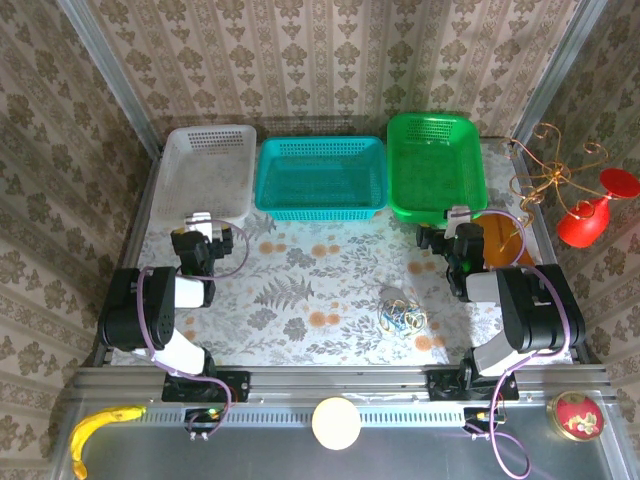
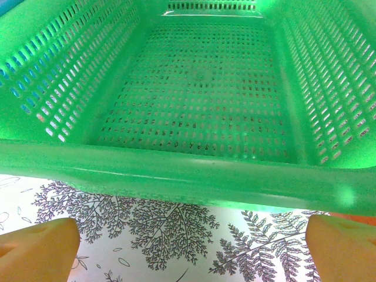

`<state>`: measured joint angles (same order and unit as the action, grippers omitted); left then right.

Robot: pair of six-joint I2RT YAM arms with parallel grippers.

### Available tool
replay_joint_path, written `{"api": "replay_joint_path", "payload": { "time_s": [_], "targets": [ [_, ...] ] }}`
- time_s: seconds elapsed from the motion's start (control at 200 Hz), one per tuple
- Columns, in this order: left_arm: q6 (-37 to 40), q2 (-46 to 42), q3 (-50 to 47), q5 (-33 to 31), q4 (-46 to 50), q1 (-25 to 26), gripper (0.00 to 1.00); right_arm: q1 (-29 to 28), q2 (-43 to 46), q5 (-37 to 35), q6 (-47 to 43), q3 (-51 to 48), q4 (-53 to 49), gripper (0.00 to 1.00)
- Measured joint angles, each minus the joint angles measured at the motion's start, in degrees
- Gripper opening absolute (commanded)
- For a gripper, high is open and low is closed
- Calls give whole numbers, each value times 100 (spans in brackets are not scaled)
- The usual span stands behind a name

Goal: Untangle the cables

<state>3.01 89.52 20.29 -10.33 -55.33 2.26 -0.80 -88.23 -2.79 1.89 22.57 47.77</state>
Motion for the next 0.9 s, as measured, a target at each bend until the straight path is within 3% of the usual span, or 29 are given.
{"api": "replay_joint_path", "payload": {
  "time_s": [0.54,0.66,0.9],
  "targets": [
    [26,-70,-33,35,-35,48,100,-7,118,-20,2,0,-111,100],
    [70,-693,-188,-57,149,219,100,-33,1054,-133,31,28,-804,100],
    [-57,-2369,92,-439,1530,254,100,-48,2951,-216,686,216,-2168,100]
  ]
}}
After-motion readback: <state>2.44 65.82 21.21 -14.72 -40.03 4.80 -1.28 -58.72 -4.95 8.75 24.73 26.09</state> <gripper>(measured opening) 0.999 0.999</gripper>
